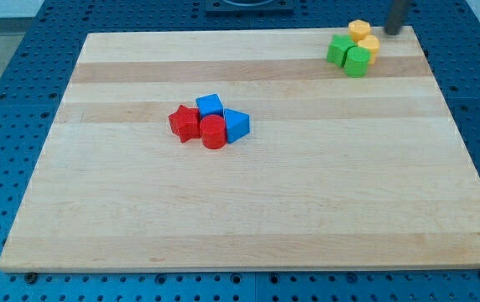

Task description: Move the yellow hexagon towards the bottom left of the green star

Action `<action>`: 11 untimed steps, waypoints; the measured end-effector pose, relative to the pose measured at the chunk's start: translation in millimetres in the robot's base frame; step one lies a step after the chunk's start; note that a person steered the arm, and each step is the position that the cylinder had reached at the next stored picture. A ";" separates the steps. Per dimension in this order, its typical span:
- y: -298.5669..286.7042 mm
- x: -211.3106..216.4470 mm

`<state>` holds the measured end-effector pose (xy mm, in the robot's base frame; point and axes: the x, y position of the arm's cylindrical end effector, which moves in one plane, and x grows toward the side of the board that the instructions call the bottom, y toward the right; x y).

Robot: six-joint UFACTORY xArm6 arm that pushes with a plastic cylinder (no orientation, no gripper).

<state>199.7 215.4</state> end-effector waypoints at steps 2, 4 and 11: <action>-136.9 46.5; -84.7 9.0; -267.2 4.4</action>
